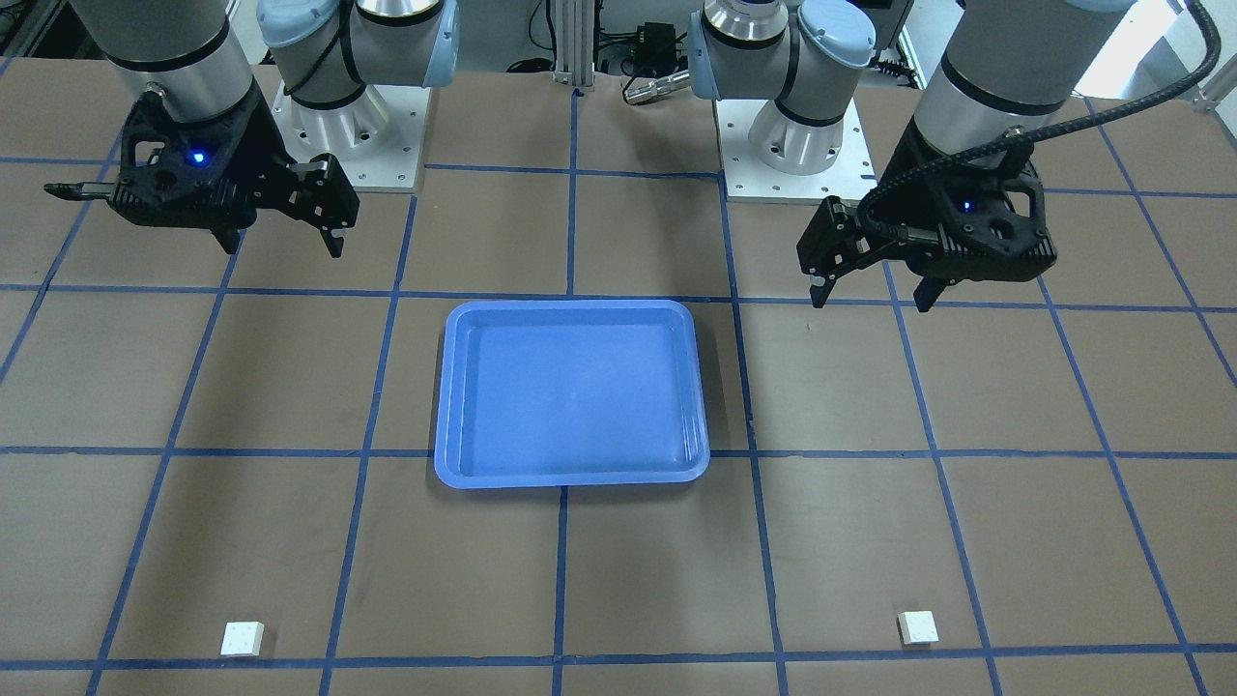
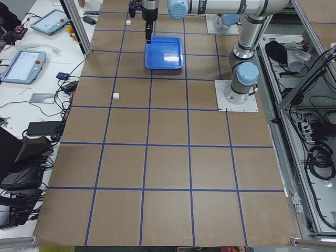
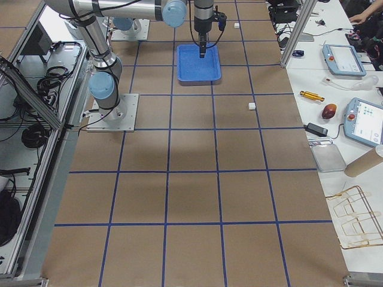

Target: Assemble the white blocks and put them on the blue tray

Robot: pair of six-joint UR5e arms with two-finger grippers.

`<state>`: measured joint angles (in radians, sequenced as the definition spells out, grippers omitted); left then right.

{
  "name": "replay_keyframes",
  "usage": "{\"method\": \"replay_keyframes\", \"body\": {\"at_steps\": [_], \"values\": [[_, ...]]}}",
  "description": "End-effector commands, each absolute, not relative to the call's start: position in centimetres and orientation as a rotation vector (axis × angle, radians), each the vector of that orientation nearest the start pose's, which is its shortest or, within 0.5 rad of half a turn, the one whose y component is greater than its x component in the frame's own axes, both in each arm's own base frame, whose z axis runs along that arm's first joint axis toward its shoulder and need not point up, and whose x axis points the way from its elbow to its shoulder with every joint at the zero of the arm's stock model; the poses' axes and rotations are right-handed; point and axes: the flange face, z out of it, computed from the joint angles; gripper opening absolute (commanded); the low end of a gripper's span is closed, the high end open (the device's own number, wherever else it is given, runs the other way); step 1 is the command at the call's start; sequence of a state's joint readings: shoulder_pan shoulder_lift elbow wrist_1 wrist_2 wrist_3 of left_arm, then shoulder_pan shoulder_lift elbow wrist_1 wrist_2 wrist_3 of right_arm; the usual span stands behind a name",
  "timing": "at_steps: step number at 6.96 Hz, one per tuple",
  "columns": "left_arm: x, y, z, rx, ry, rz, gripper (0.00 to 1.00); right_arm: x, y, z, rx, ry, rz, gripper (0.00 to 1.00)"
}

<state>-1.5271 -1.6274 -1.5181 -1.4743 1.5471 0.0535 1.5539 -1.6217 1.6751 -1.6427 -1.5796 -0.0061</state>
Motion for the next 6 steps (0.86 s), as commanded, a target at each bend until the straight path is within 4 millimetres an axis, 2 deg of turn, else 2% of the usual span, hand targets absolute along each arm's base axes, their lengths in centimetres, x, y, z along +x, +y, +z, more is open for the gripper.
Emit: {"method": "replay_keyframes", "body": {"at_steps": [1, 3, 6], "values": [[-11.20, -53.02, 49.50, 0.028, 3.155, -0.147, 1.00, 12.44, -47.18, 47.09, 0.017, 3.151, -0.036, 1.00], [-11.19, -53.54, 49.62, 0.015, 3.150, -0.217, 1.00, 12.45, -47.02, 47.11, 0.017, 3.151, -0.031, 1.00], [-11.27, -53.50, 49.59, 0.034, 3.150, -0.212, 1.00, 12.34, -47.08, 47.62, 0.010, 3.154, -0.046, 1.00]]}}
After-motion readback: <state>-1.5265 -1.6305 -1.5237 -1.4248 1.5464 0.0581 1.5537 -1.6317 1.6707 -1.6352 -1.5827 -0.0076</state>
